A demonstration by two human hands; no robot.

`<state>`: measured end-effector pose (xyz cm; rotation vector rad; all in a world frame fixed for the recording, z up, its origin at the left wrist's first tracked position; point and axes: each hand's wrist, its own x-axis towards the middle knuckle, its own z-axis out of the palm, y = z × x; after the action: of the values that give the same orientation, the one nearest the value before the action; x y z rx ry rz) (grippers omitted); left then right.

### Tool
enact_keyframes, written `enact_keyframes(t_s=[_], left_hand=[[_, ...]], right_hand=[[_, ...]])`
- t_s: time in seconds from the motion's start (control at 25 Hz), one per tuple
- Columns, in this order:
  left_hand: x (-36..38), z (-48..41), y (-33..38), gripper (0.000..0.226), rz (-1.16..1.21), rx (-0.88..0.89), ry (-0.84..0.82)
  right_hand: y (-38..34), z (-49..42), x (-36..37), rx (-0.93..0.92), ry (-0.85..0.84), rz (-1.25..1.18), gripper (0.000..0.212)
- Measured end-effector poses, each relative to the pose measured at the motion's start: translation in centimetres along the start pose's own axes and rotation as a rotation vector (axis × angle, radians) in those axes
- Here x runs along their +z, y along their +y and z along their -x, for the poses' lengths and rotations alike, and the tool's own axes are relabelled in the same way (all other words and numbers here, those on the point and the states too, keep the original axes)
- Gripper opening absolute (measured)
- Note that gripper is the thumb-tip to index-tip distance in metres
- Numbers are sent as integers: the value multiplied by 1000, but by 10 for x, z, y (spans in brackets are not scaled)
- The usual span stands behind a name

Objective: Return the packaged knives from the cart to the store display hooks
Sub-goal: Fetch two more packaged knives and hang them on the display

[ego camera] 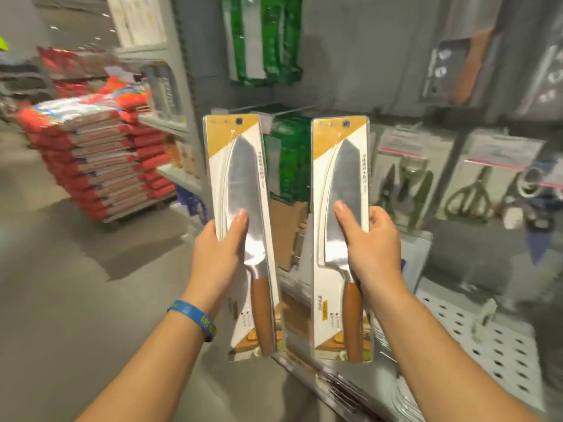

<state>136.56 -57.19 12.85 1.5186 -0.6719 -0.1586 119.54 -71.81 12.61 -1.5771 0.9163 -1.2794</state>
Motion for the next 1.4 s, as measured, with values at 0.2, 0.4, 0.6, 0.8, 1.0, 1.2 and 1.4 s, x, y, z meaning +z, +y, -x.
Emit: enact_keyframes(t_s=[0.2, 0.4, 0.6, 0.8, 1.0, 1.2, 1.4], left_hand=[[75, -48, -20, 33, 85, -7, -264], [159, -70, -10, 38, 125, 59, -496], [241, -44, 24, 35, 205, 82, -663], [317, -23, 81, 47, 326, 173, -694], [379, -16, 156, 42, 405, 287, -564], [409, -30, 216, 46, 459, 400, -461], [449, -25, 250, 47, 471, 357, -549]], right_hand=[[17, -28, -39, 46, 283, 126, 57], [14, -45, -92, 85, 526, 236, 66], [0, -52, -160, 98, 694, 354, 56], [-29, -87, -237, -27, 767, 432, 46], [-72, -132, -303, -230, 725, 457, 45], [-118, -188, -328, -341, 717, 441, 38], [-143, -208, -369, -330, 737, 472, 41]])
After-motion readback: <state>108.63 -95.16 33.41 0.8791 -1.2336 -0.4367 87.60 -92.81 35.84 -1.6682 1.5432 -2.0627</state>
